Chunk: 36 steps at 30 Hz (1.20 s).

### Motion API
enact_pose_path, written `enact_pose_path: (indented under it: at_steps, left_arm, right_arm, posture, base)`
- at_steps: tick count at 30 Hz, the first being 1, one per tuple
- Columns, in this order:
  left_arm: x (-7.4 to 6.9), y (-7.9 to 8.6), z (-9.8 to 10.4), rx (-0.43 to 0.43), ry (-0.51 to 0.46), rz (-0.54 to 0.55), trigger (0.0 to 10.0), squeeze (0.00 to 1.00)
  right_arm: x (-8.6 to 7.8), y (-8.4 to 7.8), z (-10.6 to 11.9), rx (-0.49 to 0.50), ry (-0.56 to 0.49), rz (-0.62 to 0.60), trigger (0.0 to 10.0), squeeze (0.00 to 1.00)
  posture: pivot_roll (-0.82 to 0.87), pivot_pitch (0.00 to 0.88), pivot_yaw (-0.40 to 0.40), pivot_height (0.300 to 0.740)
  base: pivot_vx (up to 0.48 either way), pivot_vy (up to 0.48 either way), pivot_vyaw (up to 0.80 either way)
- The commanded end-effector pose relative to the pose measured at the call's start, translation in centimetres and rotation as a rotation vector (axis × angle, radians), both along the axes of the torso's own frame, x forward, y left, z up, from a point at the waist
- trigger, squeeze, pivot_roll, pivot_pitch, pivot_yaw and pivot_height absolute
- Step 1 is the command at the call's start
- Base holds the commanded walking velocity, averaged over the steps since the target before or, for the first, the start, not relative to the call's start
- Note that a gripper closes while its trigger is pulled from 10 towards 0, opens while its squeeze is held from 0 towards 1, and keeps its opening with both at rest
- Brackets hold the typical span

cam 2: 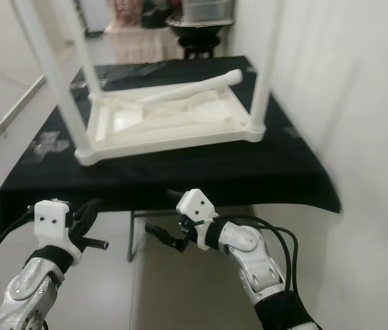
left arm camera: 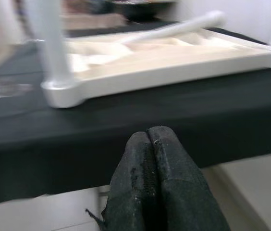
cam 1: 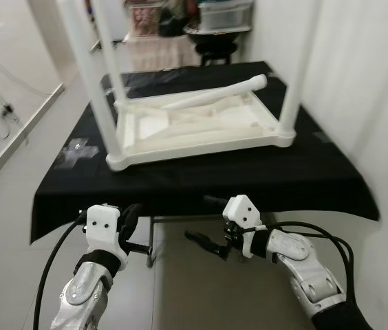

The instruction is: Building children table

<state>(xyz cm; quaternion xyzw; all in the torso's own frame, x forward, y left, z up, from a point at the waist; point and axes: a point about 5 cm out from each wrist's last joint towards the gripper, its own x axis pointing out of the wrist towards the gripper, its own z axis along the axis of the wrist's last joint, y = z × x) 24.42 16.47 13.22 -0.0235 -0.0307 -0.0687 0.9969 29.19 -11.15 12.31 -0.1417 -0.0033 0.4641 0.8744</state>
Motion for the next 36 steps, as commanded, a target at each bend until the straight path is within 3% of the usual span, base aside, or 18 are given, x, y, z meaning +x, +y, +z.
enact_pose_path:
  at_steps: [1, 8, 16, 18, 29, 36]
  left_arm:
    - [-0.15, 0.08, -0.2, 0.0, 0.009, -0.002, 10.0, 0.0]
    - [-0.12, 0.02, -0.25, -0.008, 0.013, -0.014, 10.0, 0.0]
    - [-0.09, -0.12, -0.04, -0.019, -0.004, -0.036, 10.0, 0.0]
    - [-0.02, -0.21, 0.06, -0.019, -0.007, -0.05, 10.0, 0.0]
    - [-0.03, -0.64, 0.26, -0.007, -0.007, -0.109, 10.0, 0.0]
    - [-0.11, -0.83, 0.26, -0.004, -0.005, -0.13, 10.0, 0.0]
  right_arm:
    - [-0.04, 0.25, -0.07, -0.019, -0.007, 0.012, 10.0, 0.0]
    - [0.18, 0.14, 0.08, 0.036, 0.01, -0.023, 10.0, 0.0]
    - [0.33, -0.04, 0.13, 0.028, 0.003, -0.044, 10.0, 0.0]
    - [0.5, -0.16, 0.24, 0.08, 0.032, -0.067, 10.0, 0.0]
    - [0.88, -0.3, 0.5, 0.086, 0.032, -0.098, 10.0, 0.0]
    - [0.92, -0.36, 0.5, 0.034, 0.023, -0.104, 10.0, 0.0]
  posture:
    - [-0.07, 0.045, 0.037, 0.74]
    - [-0.07, 0.043, 0.035, 0.74]
    - [-0.08, 0.037, 0.034, 0.74]
    - [-0.08, 0.035, 0.033, 0.74]
    - [-0.08, 0.042, 0.038, 0.74]
    - [-0.08, 0.044, 0.037, 0.74]
  base:
    - [0.0, 0.0, 0.8]
    - [0.0, 0.0, 0.46]
    - [0.413, 0.0, 0.1]
    - [0.441, 0.0, 0.0]
    - [0.431, 0.0, 0.0]
    - [0.412, 0.0, 0.0]
